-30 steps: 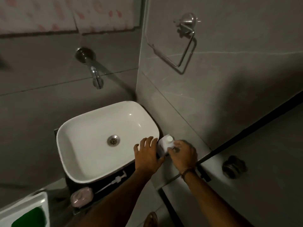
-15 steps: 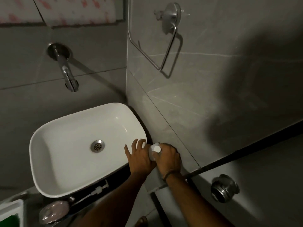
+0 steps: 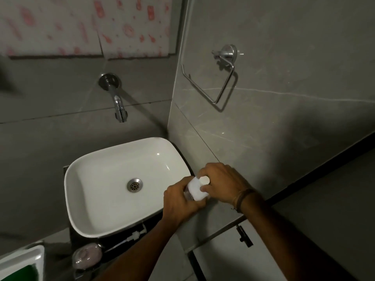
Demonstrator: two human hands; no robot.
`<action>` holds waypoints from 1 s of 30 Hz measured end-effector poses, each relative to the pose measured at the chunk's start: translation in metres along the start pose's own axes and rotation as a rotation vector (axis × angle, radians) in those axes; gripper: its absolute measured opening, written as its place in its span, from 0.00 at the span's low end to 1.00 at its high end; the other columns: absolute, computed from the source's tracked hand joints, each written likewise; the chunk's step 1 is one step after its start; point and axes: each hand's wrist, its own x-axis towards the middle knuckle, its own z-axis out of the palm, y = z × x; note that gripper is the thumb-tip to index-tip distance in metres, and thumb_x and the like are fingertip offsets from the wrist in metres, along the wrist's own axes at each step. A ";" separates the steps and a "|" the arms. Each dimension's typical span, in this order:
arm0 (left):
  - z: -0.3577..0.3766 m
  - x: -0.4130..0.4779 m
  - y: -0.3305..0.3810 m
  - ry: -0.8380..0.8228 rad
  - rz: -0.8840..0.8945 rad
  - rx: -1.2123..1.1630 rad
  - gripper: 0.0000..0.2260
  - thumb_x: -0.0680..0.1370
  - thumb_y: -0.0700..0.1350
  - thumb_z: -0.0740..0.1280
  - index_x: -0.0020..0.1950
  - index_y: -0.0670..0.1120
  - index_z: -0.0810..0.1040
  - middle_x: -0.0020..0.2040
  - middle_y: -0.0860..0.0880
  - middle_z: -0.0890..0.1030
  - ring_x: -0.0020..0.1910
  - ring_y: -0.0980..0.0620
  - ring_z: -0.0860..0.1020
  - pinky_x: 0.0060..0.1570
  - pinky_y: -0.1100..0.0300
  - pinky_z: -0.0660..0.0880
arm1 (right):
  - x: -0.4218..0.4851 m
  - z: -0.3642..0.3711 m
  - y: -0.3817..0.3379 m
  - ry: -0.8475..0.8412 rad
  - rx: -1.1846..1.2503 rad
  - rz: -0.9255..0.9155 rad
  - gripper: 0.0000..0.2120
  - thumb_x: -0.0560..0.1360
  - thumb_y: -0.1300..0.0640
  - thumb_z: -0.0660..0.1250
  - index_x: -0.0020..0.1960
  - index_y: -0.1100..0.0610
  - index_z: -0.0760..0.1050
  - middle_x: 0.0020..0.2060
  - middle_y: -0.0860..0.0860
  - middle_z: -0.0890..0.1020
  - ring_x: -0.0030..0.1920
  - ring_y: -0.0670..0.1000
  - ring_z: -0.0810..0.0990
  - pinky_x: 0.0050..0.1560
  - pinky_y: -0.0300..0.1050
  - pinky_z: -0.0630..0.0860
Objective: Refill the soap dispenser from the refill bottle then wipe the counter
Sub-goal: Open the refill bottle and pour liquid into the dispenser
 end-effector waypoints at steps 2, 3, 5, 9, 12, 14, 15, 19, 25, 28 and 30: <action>-0.009 -0.004 0.004 0.007 0.020 0.018 0.30 0.66 0.53 0.87 0.64 0.53 0.82 0.56 0.62 0.85 0.54 0.75 0.79 0.53 0.80 0.73 | -0.007 -0.013 -0.006 -0.072 0.002 -0.087 0.21 0.73 0.61 0.75 0.66 0.51 0.80 0.64 0.51 0.81 0.62 0.52 0.80 0.67 0.48 0.76; -0.012 -0.005 0.006 0.020 0.028 0.021 0.30 0.65 0.55 0.87 0.65 0.56 0.81 0.55 0.68 0.83 0.53 0.76 0.80 0.53 0.80 0.73 | -0.011 -0.018 -0.009 -0.085 0.041 -0.096 0.26 0.72 0.60 0.76 0.69 0.51 0.78 0.65 0.50 0.80 0.64 0.53 0.80 0.68 0.51 0.76; -0.017 -0.007 0.012 0.049 0.032 0.023 0.31 0.65 0.60 0.85 0.66 0.56 0.82 0.55 0.69 0.83 0.51 0.71 0.82 0.53 0.76 0.76 | -0.016 -0.027 -0.019 -0.067 0.071 -0.067 0.38 0.69 0.50 0.80 0.75 0.49 0.69 0.67 0.50 0.77 0.64 0.53 0.78 0.67 0.55 0.77; -0.020 -0.010 0.018 0.049 0.021 0.072 0.32 0.66 0.63 0.83 0.67 0.55 0.81 0.55 0.64 0.82 0.47 0.74 0.79 0.48 0.82 0.73 | -0.013 -0.031 -0.040 -0.018 -0.160 0.020 0.24 0.75 0.38 0.71 0.63 0.53 0.78 0.58 0.53 0.83 0.55 0.54 0.82 0.57 0.48 0.80; -0.026 -0.014 0.022 0.057 0.025 0.061 0.33 0.66 0.62 0.84 0.68 0.54 0.81 0.56 0.64 0.82 0.47 0.73 0.79 0.49 0.85 0.70 | -0.016 -0.035 -0.044 -0.009 -0.074 -0.038 0.16 0.76 0.51 0.73 0.63 0.50 0.80 0.62 0.51 0.82 0.59 0.53 0.81 0.60 0.46 0.78; -0.031 -0.014 0.024 0.070 0.032 0.062 0.34 0.66 0.63 0.83 0.69 0.54 0.81 0.58 0.61 0.83 0.49 0.66 0.80 0.50 0.83 0.69 | -0.017 -0.038 -0.043 0.006 -0.017 -0.035 0.26 0.73 0.47 0.76 0.69 0.50 0.75 0.64 0.50 0.80 0.61 0.54 0.80 0.62 0.49 0.78; -0.034 -0.014 0.024 0.076 0.039 0.078 0.34 0.66 0.63 0.83 0.69 0.53 0.81 0.59 0.59 0.85 0.51 0.63 0.80 0.53 0.80 0.68 | -0.018 -0.040 -0.045 0.006 -0.048 0.005 0.29 0.73 0.42 0.75 0.70 0.51 0.74 0.64 0.51 0.80 0.61 0.55 0.80 0.61 0.50 0.78; -0.039 -0.017 0.023 0.089 0.047 0.107 0.35 0.64 0.64 0.81 0.68 0.52 0.82 0.58 0.54 0.87 0.51 0.59 0.80 0.52 0.75 0.71 | -0.018 -0.036 -0.048 -0.024 -0.043 -0.027 0.17 0.76 0.50 0.74 0.63 0.51 0.80 0.61 0.52 0.83 0.58 0.53 0.82 0.60 0.46 0.78; -0.046 -0.018 0.023 0.090 0.053 0.108 0.34 0.65 0.60 0.84 0.68 0.51 0.82 0.59 0.54 0.87 0.51 0.58 0.82 0.53 0.74 0.74 | -0.016 -0.032 -0.053 -0.002 -0.056 0.034 0.24 0.74 0.40 0.73 0.64 0.53 0.78 0.59 0.52 0.83 0.56 0.54 0.82 0.58 0.48 0.80; -0.048 -0.022 0.024 0.108 0.036 0.102 0.34 0.64 0.66 0.80 0.66 0.53 0.82 0.54 0.60 0.84 0.48 0.61 0.80 0.49 0.80 0.68 | -0.014 -0.024 -0.053 -0.014 0.023 -0.029 0.19 0.74 0.51 0.75 0.64 0.49 0.79 0.62 0.51 0.82 0.59 0.54 0.81 0.61 0.49 0.80; -0.051 -0.023 0.023 0.111 0.031 0.087 0.34 0.64 0.67 0.79 0.66 0.53 0.83 0.55 0.57 0.87 0.50 0.60 0.82 0.52 0.74 0.74 | -0.014 -0.021 -0.051 -0.019 0.077 -0.039 0.28 0.71 0.49 0.78 0.69 0.48 0.75 0.64 0.49 0.80 0.61 0.54 0.79 0.62 0.50 0.79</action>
